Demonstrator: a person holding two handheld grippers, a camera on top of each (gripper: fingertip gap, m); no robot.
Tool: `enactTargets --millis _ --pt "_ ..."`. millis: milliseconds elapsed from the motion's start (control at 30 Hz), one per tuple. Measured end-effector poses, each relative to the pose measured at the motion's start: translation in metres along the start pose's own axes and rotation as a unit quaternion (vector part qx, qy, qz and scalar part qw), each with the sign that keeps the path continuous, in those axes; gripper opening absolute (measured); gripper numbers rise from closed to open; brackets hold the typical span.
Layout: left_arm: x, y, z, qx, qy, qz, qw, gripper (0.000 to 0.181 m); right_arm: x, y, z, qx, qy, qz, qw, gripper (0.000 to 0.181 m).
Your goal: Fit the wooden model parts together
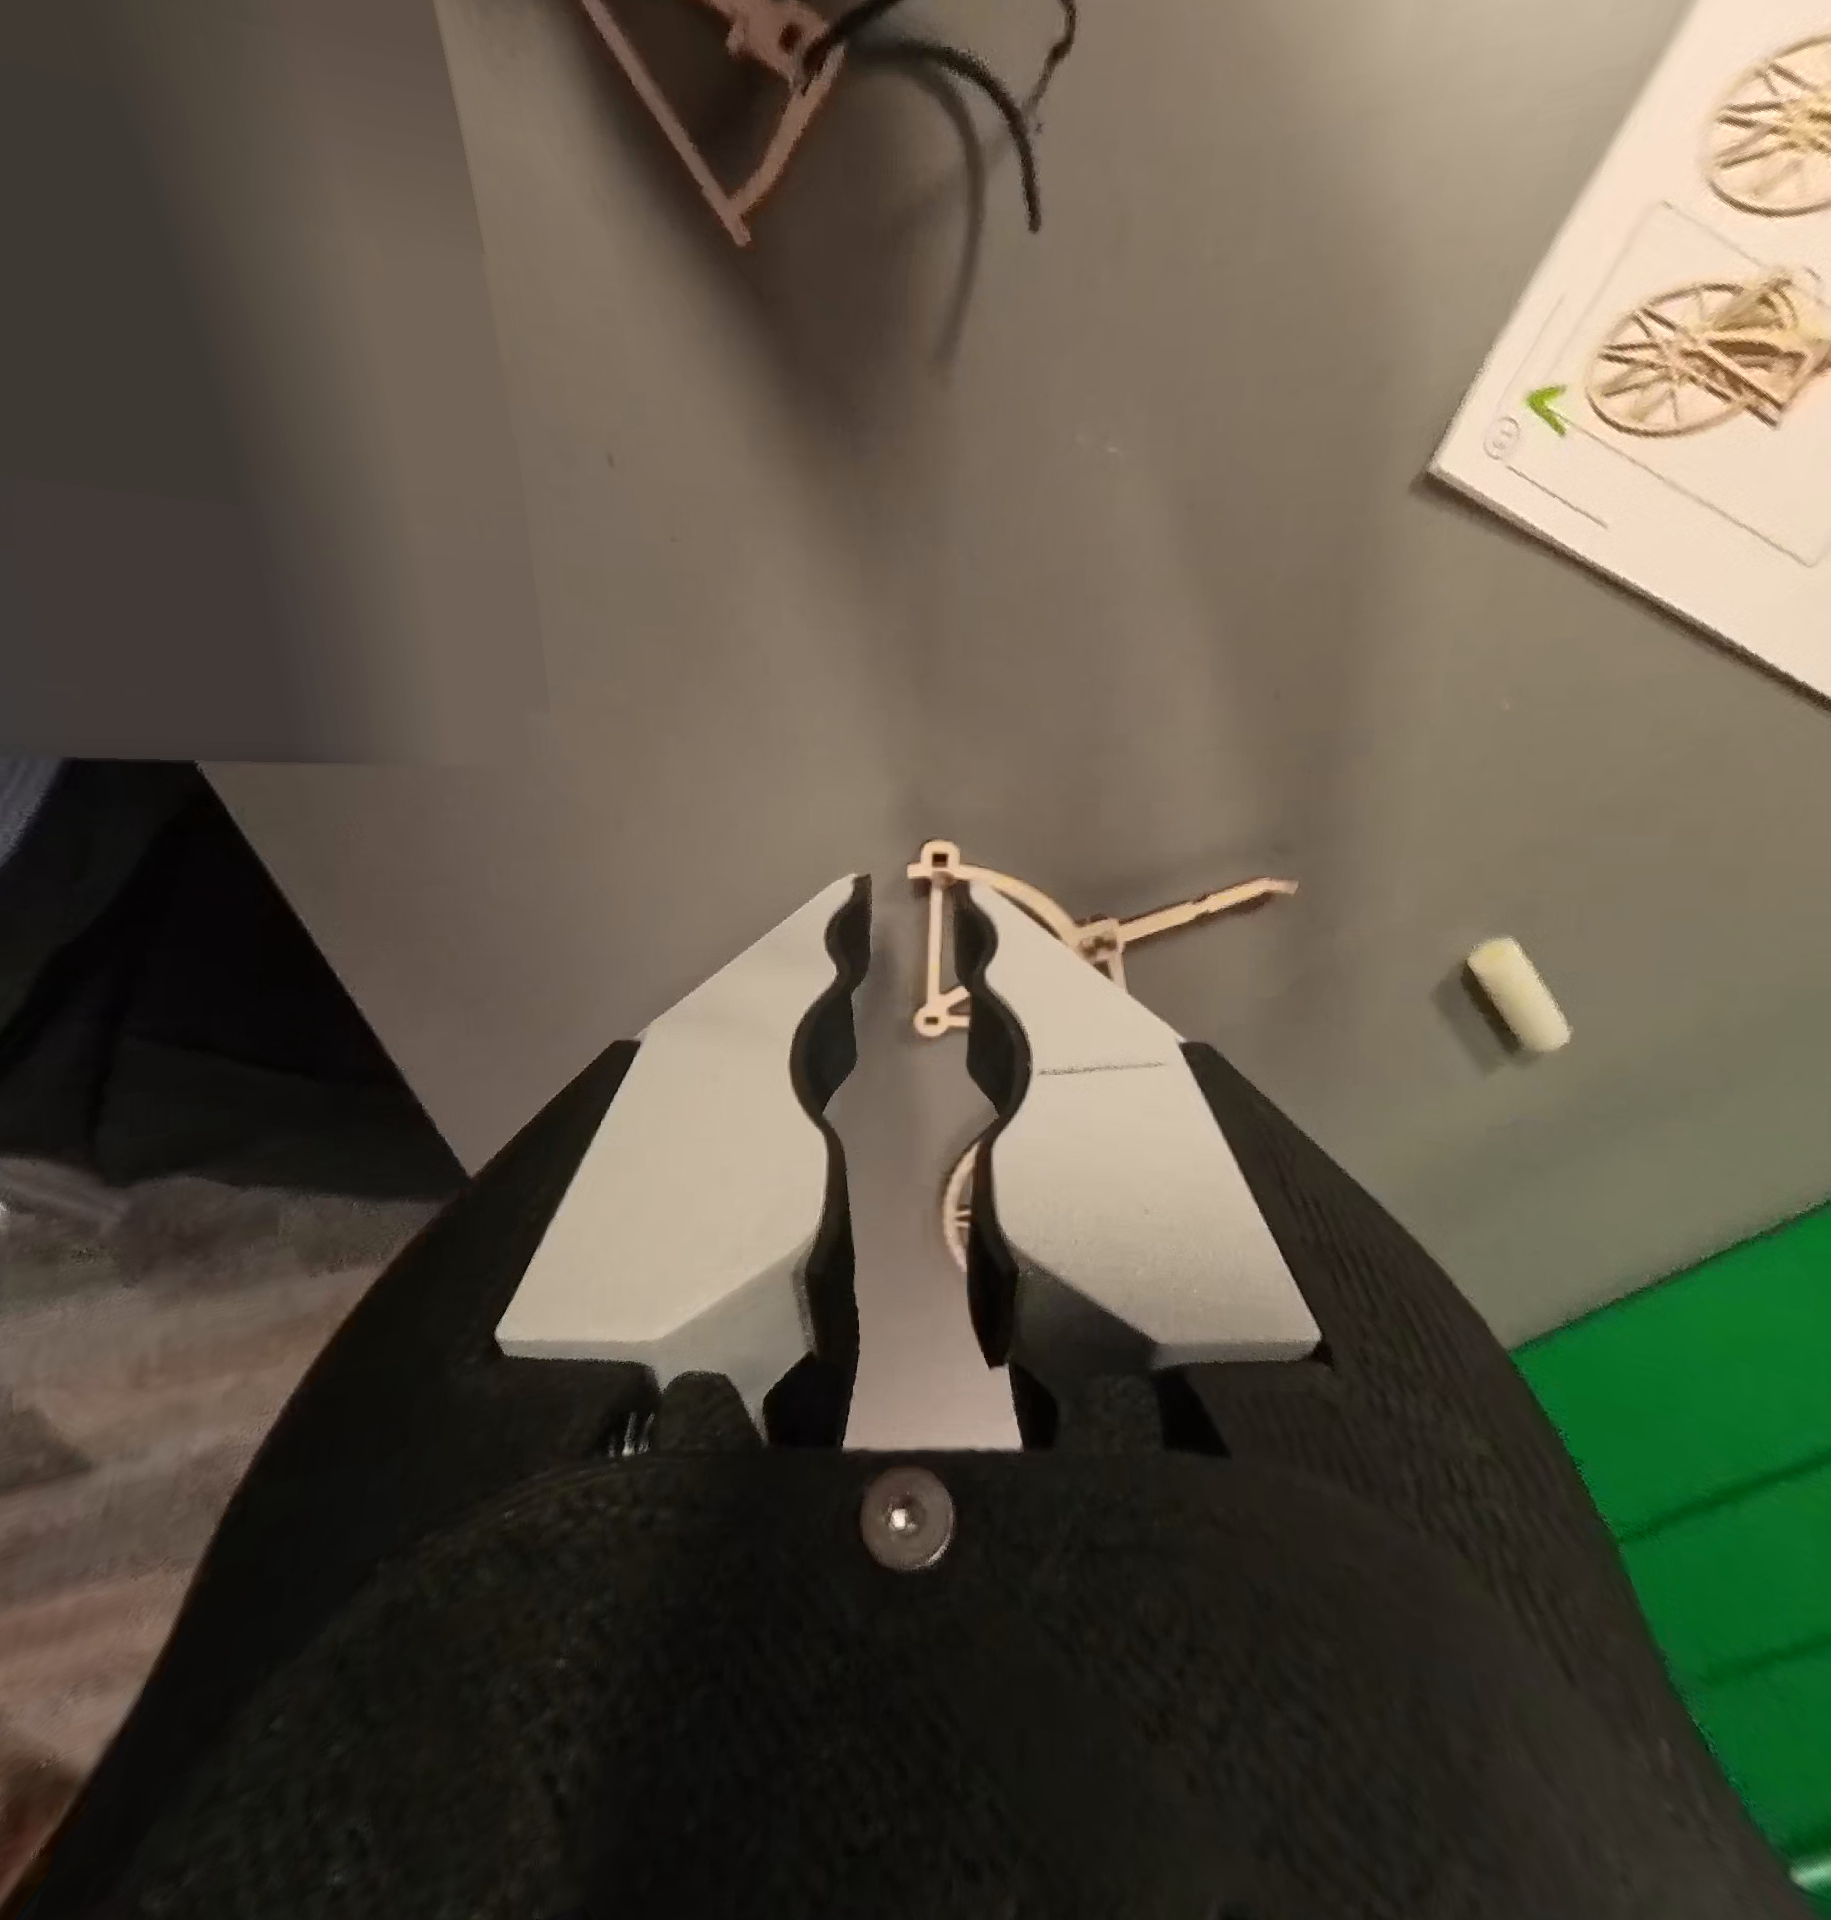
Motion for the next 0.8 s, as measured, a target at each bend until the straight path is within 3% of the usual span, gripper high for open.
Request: enactTargets --millis 233,800 --pt "0.000 -0.001 0.000 0.002 0.001 0.000 1.000 0.012 0.005 0.003 -0.014 0.018 -0.026 -0.026 0.999 0.007" --pt "0.000 0.000 -0.001 -0.005 0.004 -0.004 1.000 0.013 0.006 -0.001 -0.003 -0.006 -0.033 -0.039 0.999 0.000"
Point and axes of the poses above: each gripper's, where its closed fingertips meet, x out along the fingers, z out of its top, y = z × x across the jaws, the point moved 7 cm from there along -x, back along the fingers, and after that the axes turned 3 degrees about -y, right-handed, at the moved point
